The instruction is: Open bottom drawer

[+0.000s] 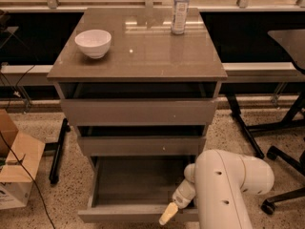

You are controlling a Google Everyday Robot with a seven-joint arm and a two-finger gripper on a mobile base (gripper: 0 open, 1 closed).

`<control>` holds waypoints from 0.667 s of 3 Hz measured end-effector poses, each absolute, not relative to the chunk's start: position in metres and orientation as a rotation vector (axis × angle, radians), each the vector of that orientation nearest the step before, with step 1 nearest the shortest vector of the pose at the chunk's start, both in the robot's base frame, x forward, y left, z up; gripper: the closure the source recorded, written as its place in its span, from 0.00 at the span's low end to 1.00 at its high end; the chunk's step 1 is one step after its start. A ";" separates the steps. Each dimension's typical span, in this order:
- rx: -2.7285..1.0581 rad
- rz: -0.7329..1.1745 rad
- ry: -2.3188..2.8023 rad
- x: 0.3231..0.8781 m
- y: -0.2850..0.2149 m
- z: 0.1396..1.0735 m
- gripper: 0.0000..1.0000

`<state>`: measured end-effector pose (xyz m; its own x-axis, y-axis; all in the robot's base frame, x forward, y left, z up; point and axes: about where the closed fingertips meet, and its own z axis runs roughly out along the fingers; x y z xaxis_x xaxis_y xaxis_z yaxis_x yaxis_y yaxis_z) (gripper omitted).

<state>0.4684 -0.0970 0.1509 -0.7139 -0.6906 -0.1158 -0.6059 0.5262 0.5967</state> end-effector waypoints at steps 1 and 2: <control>1.022 -0.954 -2.614 0.443 -0.099 0.149 0.00; 1.022 -0.954 -2.614 0.443 -0.098 0.149 0.00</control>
Offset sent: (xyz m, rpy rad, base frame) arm -0.2782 -0.0216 -0.0084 -0.1469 0.5779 -0.4486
